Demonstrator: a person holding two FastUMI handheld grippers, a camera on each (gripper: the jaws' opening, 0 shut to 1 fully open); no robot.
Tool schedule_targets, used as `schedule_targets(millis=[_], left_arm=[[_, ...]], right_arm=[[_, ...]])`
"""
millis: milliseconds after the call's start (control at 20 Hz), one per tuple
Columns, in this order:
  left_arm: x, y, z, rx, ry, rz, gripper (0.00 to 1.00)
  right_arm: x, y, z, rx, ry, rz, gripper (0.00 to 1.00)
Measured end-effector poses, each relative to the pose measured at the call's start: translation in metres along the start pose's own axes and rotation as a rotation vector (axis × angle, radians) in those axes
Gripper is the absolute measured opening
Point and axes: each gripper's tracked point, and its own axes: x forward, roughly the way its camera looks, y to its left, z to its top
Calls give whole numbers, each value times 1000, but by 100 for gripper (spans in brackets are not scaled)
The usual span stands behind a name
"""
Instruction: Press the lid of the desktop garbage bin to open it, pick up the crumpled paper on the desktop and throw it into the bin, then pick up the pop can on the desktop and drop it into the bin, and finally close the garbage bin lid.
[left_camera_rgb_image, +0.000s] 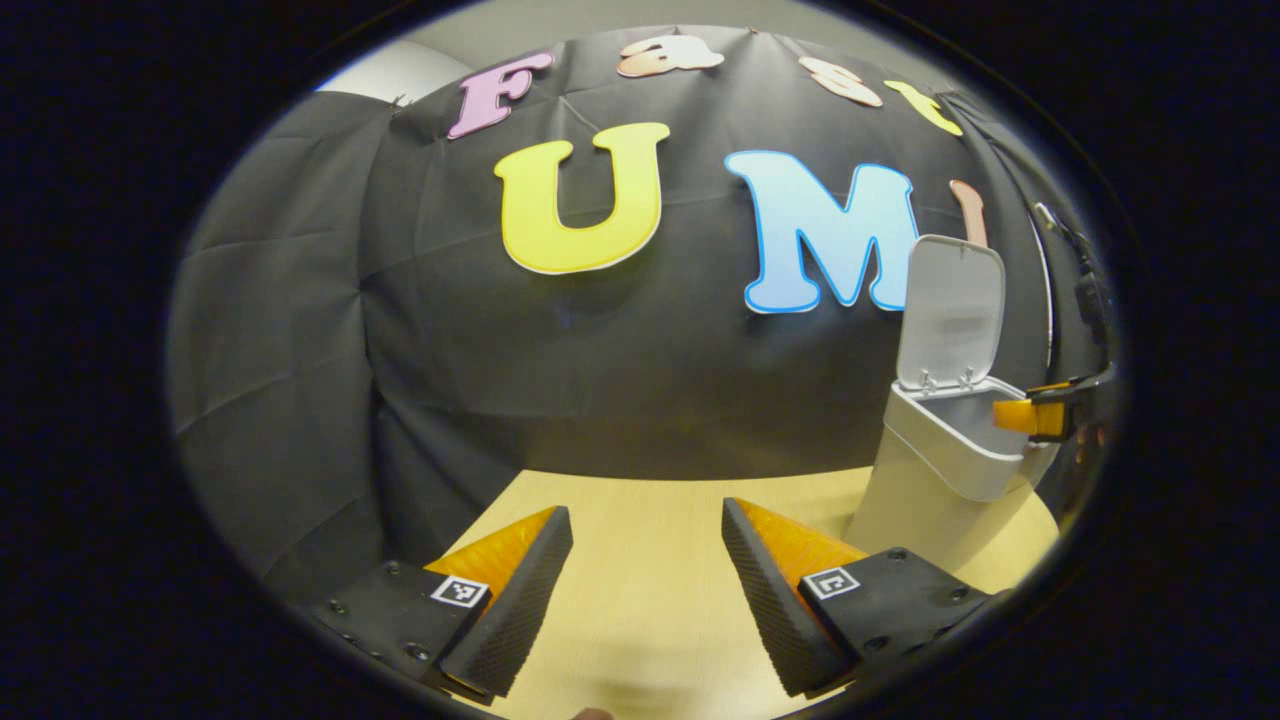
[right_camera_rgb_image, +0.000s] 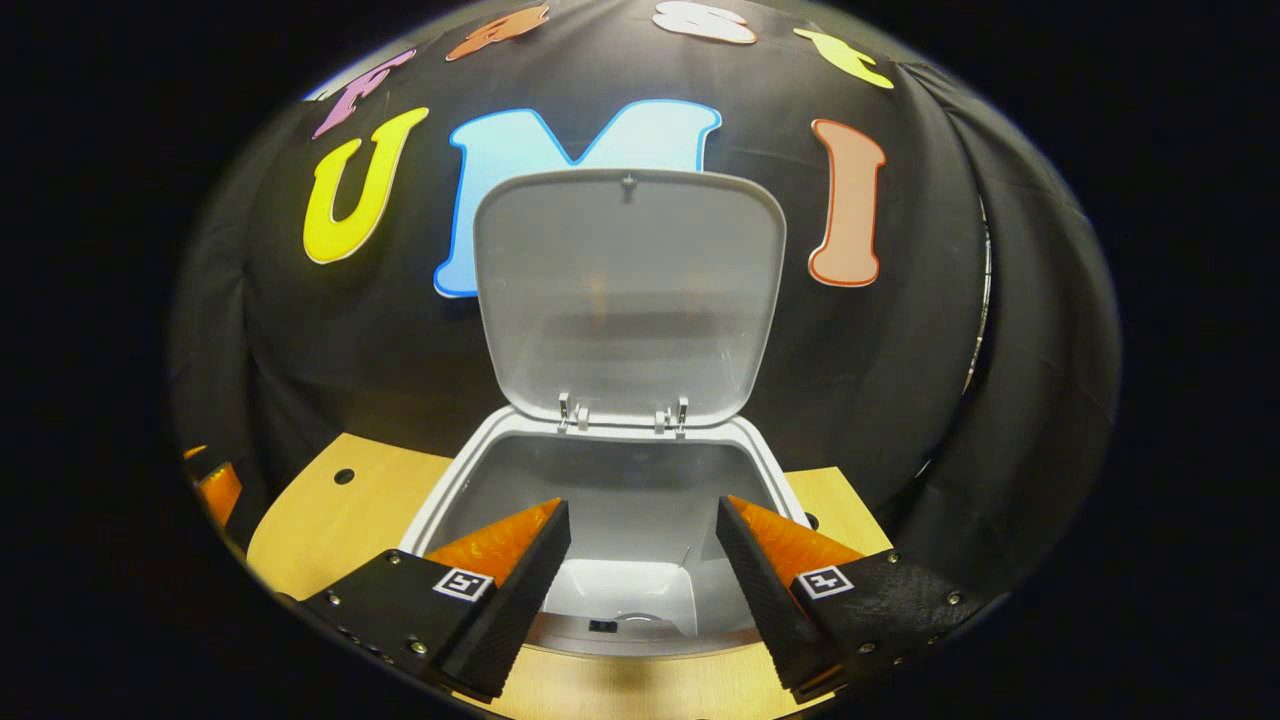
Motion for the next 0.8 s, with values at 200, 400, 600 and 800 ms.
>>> schedule_targets(millis=[200, 400, 600, 800], left_arm=[[-5, -8, -2, 8, 1, -19, 98], [-8, -12, 0, 8, -3, -28, 100], [-9, -13, 1, 7, -6, -33, 100], [-7, -14, 0, 7, -1, -40, 97]], right_arm=[[-12, -1, 24, 26, -55, -3, 94], [-24, -3, 47, 30, -107, -8, 94], [-35, -2, 73, 59, -163, -2, 94], [-45, -5, 103, 77, -225, -7, 94]])
